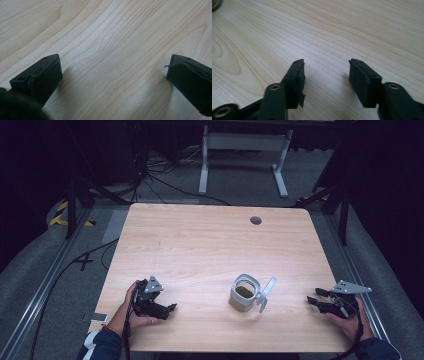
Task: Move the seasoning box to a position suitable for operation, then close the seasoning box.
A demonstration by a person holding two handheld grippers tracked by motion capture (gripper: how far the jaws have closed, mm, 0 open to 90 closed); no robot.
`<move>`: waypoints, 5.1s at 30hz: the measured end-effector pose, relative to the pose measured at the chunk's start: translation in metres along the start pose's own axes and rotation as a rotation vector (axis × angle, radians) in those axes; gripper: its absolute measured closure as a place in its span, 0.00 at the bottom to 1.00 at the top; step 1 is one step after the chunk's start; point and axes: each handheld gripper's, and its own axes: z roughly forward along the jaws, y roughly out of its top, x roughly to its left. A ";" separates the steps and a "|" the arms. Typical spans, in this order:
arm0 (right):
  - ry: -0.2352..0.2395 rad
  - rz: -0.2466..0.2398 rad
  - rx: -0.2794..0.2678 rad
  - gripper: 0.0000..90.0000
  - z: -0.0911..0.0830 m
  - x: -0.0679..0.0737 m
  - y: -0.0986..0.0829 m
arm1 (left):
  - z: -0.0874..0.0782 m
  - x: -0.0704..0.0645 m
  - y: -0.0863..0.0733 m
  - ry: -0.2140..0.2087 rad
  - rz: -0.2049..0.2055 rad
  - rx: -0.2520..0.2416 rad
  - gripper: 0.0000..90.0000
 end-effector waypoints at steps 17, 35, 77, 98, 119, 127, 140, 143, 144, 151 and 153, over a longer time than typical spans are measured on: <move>0.038 -0.028 -0.060 1.00 -0.014 0.012 0.016 | 0.000 0.000 -0.001 -0.004 0.001 -0.006 0.01; 0.171 -0.183 -0.225 1.00 -0.044 0.077 0.078 | 0.000 0.000 -0.001 -0.005 0.000 -0.005 0.01; 0.260 -0.351 -0.239 1.00 -0.018 0.142 0.131 | 0.000 0.000 -0.001 -0.003 -0.001 -0.004 0.01; 0.268 -0.358 -0.217 1.00 -0.007 0.145 0.133 | 0.000 0.000 -0.001 -0.003 -0.001 -0.004 0.01; 0.223 -0.365 -0.210 1.00 -0.006 0.130 0.134 | -0.001 0.000 -0.001 -0.004 0.000 -0.003 0.01; 0.189 -0.380 -0.194 1.00 -0.013 0.124 0.132 | -0.001 0.001 -0.001 -0.003 -0.001 -0.006 0.02; 0.109 -0.391 -0.134 0.99 -0.021 0.106 0.117 | -0.001 0.001 -0.001 -0.003 0.005 -0.006 0.02; 0.099 -0.382 -0.118 0.98 -0.022 0.101 0.111 | -0.001 0.001 -0.001 -0.003 0.004 -0.006 0.02; 0.095 -0.382 -0.114 0.97 -0.022 0.100 0.110 | -0.001 0.001 -0.001 -0.003 0.005 -0.006 0.02; 0.058 -0.361 -0.080 0.93 -0.023 0.086 0.096 | -0.001 0.001 -0.001 -0.004 0.001 -0.006 0.02; 0.050 -0.357 -0.071 0.92 -0.023 0.082 0.093 | -0.001 0.001 -0.001 -0.004 0.001 -0.006 0.02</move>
